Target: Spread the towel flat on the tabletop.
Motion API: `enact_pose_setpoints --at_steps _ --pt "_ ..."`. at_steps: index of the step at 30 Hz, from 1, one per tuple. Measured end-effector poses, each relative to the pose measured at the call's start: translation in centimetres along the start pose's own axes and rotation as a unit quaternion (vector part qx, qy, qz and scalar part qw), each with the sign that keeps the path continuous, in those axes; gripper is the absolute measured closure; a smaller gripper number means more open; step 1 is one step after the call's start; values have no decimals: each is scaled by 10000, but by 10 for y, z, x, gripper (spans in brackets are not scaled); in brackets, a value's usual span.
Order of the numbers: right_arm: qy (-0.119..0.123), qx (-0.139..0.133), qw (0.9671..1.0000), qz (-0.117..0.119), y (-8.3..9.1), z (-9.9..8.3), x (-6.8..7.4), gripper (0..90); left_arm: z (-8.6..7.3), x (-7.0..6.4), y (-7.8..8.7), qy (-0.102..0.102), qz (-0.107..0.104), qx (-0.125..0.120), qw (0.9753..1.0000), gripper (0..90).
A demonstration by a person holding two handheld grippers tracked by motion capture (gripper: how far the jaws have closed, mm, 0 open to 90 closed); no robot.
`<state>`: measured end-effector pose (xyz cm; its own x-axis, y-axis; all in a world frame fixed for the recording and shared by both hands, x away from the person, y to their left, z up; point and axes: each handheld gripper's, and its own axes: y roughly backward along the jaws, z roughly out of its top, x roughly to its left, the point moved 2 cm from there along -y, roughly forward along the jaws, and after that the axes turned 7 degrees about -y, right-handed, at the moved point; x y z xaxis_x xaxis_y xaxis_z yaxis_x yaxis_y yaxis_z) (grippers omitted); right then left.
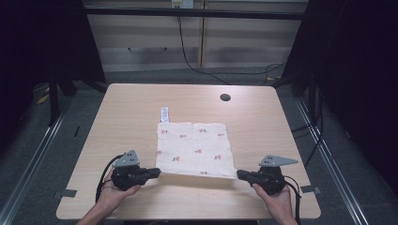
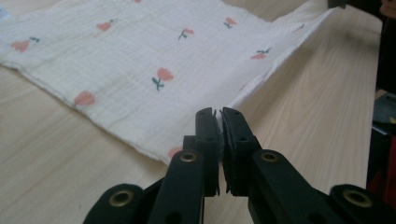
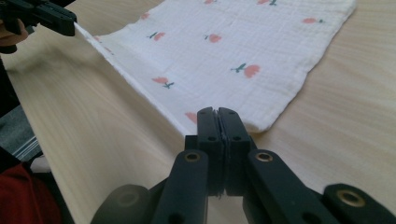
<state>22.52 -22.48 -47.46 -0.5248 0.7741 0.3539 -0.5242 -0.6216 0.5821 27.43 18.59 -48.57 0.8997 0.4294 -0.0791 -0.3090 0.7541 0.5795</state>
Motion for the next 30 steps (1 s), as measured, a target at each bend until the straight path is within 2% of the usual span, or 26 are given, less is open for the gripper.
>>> enact_pose_setpoints --at_steps 1,4,7,8,13,16,18,20,23,26,30 --pt "31 37 10000 11 0 -3 2 885 -3 -2 0 53 -12 32 10000 860" --pt "61 79 9999 8 -2 -9 8 880 -10 -5 3 36 -69 106 9999 858" --pt "134 93 9999 -7 -1 -11 12 857 -14 -4 5 50 68 119 9999 848" --pt "134 91 9999 -17 0 -11 14 830 -15 -4 6 75 49 120 9999 840" --pt "5 43 10000 -62 3 -13 10 816 -15 -4 5 209 -43 109 9997 708" --pt "-39 4 9999 -116 2 -10 4 788 -12 0 10 285 0 -52 9996 654" --pt "-32 -28 9999 -151 1 -6 1 765 -11 5 11 380 52 -82 9992 648" --pt "-35 -38 9998 -177 -2 -1 -3 740 -9 13 9 416 147 -11 9990 642" --pt "-122 2 9997 -195 -10 11 -9 659 -4 24 3 466 208 44 9987 625" --pt "-84 -75 9997 -206 -20 25 -13 624 4 36 -3 430 271 113 9986 594" --pt "28 -29 9997 -233 -37 42 -18 598 15 57 -12 550 397 28 9977 615"
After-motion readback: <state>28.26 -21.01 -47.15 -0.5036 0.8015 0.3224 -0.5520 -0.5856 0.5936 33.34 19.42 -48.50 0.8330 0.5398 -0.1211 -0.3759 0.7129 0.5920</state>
